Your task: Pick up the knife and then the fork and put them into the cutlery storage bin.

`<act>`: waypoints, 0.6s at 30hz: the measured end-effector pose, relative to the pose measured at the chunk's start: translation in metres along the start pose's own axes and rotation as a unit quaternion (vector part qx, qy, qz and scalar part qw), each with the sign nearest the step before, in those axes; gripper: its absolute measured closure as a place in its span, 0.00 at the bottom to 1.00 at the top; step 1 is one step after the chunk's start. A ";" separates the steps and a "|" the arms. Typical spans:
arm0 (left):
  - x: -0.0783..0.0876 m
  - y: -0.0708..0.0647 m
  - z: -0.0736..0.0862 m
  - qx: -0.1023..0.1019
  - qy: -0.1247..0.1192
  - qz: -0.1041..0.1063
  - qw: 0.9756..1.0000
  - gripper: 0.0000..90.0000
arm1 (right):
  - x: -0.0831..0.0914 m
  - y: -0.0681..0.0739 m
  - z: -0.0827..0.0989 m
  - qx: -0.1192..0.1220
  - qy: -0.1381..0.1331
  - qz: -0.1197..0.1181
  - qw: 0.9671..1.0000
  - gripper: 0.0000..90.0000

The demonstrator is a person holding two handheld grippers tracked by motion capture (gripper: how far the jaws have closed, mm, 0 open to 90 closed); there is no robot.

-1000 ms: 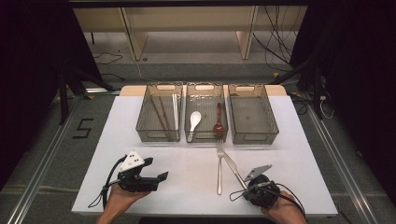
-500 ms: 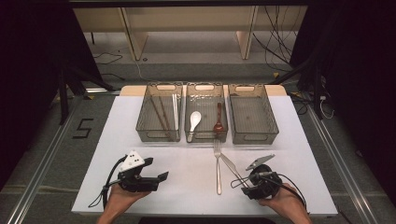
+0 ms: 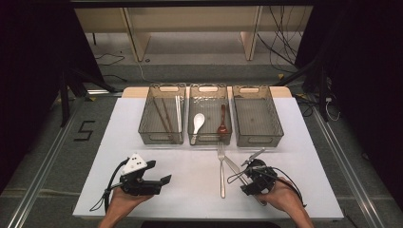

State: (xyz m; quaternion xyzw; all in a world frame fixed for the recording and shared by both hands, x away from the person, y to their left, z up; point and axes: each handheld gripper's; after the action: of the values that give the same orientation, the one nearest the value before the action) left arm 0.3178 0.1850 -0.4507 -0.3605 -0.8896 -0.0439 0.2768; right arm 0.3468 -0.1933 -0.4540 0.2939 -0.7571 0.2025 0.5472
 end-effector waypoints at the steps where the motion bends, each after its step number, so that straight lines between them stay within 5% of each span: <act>1: 0.000 0.000 0.000 0.000 0.000 0.000 1.000 0.22 | -0.001 0.000 -0.001 0.000 0.003 0.000 1.000 0.55; 18: 0.000 0.000 0.000 0.000 -0.001 0.000 1.000 0.22 | -0.006 0.001 -0.008 0.018 0.036 0.012 0.999 0.76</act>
State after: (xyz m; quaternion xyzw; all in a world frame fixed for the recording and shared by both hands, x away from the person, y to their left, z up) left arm 0.3178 0.1851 -0.4505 -0.3610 -0.8897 -0.0437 0.2761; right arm 0.3530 -0.1859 -0.4569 0.2871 -0.7369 0.2326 0.5661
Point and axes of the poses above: each handheld gripper's, and its own axes: x roughly backward along the jaws, z roughly out of its underside, y roughly to its left
